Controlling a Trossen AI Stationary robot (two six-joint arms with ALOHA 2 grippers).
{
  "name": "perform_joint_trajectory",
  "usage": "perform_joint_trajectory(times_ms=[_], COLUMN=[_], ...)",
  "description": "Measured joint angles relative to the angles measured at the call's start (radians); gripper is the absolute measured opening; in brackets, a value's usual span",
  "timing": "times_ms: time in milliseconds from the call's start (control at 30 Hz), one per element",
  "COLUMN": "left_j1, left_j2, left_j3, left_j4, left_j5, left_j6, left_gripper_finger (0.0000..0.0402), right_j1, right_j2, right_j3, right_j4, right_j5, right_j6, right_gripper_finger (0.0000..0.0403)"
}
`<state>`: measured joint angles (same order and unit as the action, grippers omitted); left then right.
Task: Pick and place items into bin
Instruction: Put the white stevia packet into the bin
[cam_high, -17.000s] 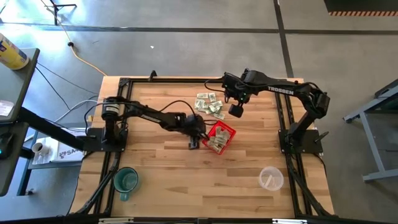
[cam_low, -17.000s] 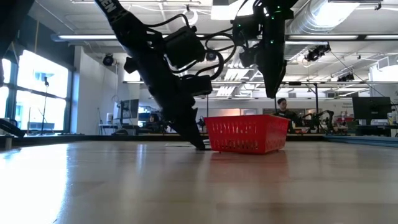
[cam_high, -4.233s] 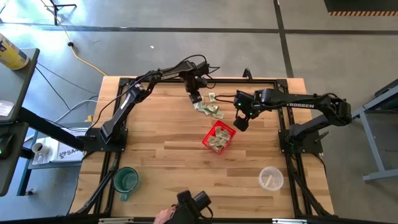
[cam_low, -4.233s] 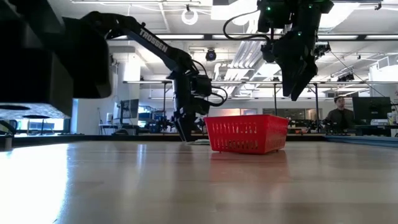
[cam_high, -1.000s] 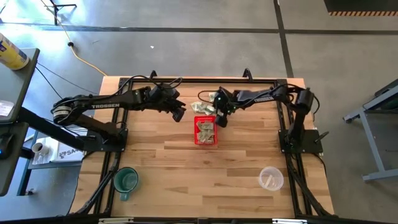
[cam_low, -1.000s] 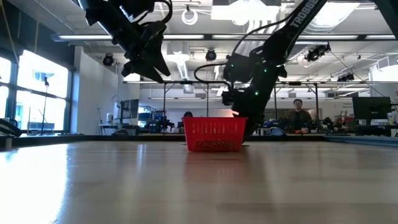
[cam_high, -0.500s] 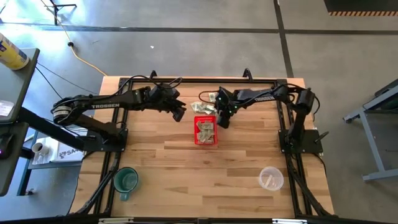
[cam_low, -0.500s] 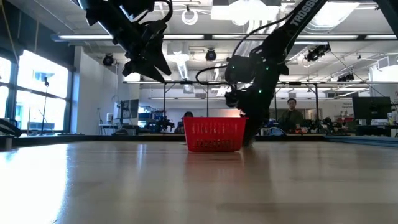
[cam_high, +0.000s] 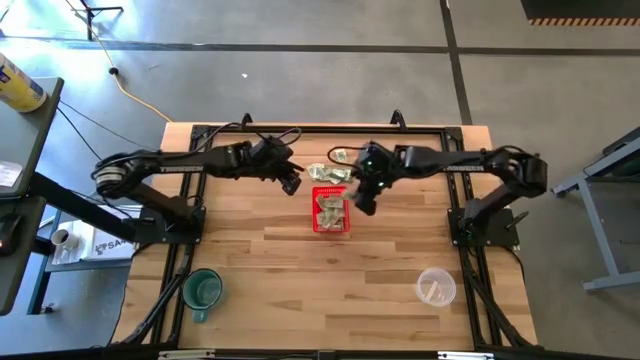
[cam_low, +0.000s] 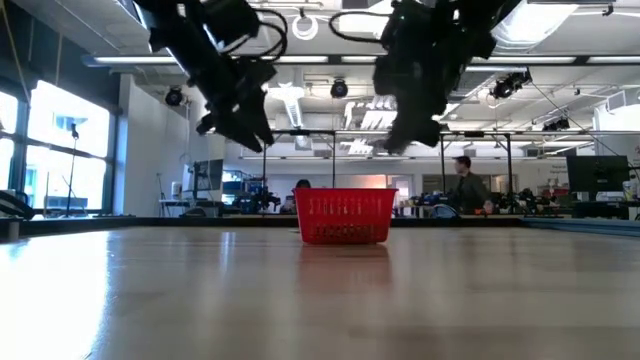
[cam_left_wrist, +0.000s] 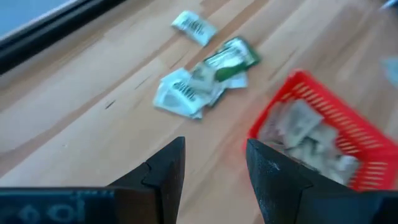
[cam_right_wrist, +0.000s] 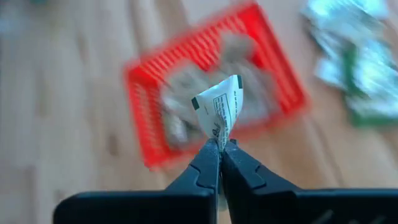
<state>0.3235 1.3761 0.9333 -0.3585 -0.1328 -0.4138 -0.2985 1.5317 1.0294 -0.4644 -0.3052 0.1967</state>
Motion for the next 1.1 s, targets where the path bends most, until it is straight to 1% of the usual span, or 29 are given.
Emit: perform_joint_trajectory(times_ms=[100,133,233,300,367,400,467,567,633,667,700,800,900,1000,1067,1100], left_j1=[0.036,0.05,0.095,0.123,0.16,0.182,0.225,0.276,0.3,0.305,0.31,0.311,0.288,0.26,0.244,0.234], left_j2=[0.055,0.074,0.107,0.118,0.131,0.144,0.175,0.245,0.291,0.313,0.337,0.4,0.461,0.519,0.546,0.56], left_j3=[0.0,0.0,-0.001,0.003,0.003,0.004,0.004,0.004,0.011,0.025,0.042,0.096,0.172,0.24,0.262,0.269], left_j4=[0.007,0.013,0.043,0.101,0.158,0.196,0.221,0.246,0.256,0.254,0.252,0.247,0.194,0.075,0.009,0.004], left_j5=[0.033,0.053,0.079,0.081,0.121,0.158,0.243,0.322,0.344,0.344,0.344,0.354,0.335,0.305,0.287,0.277], left_j6=[0.004,0.004,0.002,0.001,-0.002,-0.002,-0.01,-0.016,-0.025,-0.028,-0.027,0.014,0.142,0.286,0.37,0.404], left_gripper_finger=[0.0205,0.0205,0.0205,0.0205,0.0205,0.0205,0.0205,0.0205,0.0205,0.0205,0.0205,0.0205,0.0205,0.0205,0.0205,0.0205], right_j1=[0.029,0.038,0.057,0.064,0.07,0.071,0.073,0.075,0.068,0.057,0.041,-0.023,-0.069,-0.089,-0.09,-0.09], right_j2=[0.076,0.101,0.17,0.207,0.23,0.23,0.208,0.149,0.106,0.087,0.07,0.06,0.064,0.062,0.062,0.062], right_j3=[0.002,0.007,0.066,0.098,0.125,0.138,0.161,0.177,0.177,0.178,0.178,0.178,0.176,0.179,0.178,0.178], right_j4=[0.173,0.193,0.21,0.167,0.121,0.096,0.06,-0.044,-0.127,-0.169,-0.208,-0.276,-0.281,-0.236,-0.225,-0.219], right_j5=[-0.051,-0.052,-0.021,0.004,0.044,0.067,0.127,0.282,0.397,0.439,0.458,0.449,0.45,0.449,0.449,0.454], right_j6=[0.076,0.105,0.141,0.144,0.143,0.137,0.119,0.105,0.108,0.122,0.147,0.21,0.222,0.23,0.225,0.224], right_gripper_finger=[0.002,0.003,0.007,0.0108,0.015,0.0171,0.0213,0.0263,0.0286,0.0293,0.0297,0.03,0.0299,0.0299,0.03,0.03])
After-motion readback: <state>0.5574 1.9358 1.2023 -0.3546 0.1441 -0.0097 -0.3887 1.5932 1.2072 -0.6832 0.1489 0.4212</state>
